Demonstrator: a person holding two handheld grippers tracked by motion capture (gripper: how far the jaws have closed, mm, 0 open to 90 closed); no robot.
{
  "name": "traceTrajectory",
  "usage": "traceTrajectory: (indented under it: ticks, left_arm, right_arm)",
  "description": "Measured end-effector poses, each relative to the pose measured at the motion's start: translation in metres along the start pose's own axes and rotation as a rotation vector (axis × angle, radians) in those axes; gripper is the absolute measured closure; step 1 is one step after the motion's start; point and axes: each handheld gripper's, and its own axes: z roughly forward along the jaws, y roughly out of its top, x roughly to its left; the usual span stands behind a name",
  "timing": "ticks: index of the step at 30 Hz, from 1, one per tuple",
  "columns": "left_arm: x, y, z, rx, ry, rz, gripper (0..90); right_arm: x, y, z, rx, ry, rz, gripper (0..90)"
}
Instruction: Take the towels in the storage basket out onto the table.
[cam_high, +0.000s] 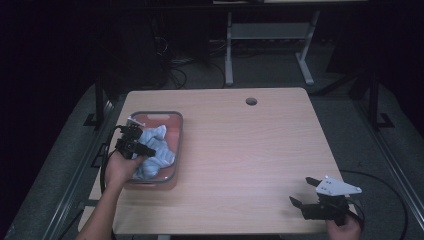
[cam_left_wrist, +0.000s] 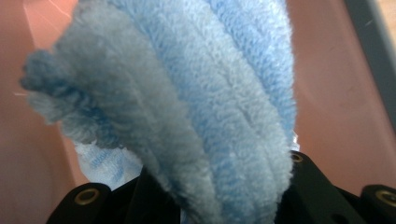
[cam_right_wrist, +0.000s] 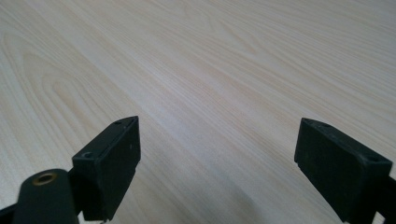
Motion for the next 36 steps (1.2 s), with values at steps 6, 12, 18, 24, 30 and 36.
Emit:
traceTrajectory:
  ticks: [6,12,18,24,30,36]
  left_arm:
    - [0.003,-0.002,-0.011,-0.048,-0.033,-0.001,70.8]
    - [0.005,-0.006,-0.029,-0.112,-0.061,-0.01,70.8]
    - [0.009,-0.005,-0.047,-0.162,-0.06,-0.024,70.8]
    - [0.007,-0.004,-0.061,-0.199,-0.079,-0.026,70.8]
    - [0.001,0.001,-0.075,-0.248,-0.111,-0.01,70.8]
    - [-0.007,0.008,-0.085,-0.272,-0.123,0.009,70.8]
  right_arm:
    - [0.001,0.001,-0.001,-0.007,-0.005,-0.001,13.9]
    - [0.0,0.002,-0.001,-0.003,-0.004,-0.008,13.9]
    - [0.0,0.002,-0.001,-0.008,-0.005,-0.006,13.8]
    - [-0.001,0.002,-0.004,-0.018,-0.012,-0.007,13.8]
    - [-0.002,0.002,-0.004,-0.016,-0.013,-0.014,13.9]
    - [-0.002,0.002,-0.005,-0.017,-0.018,-0.006,13.8]
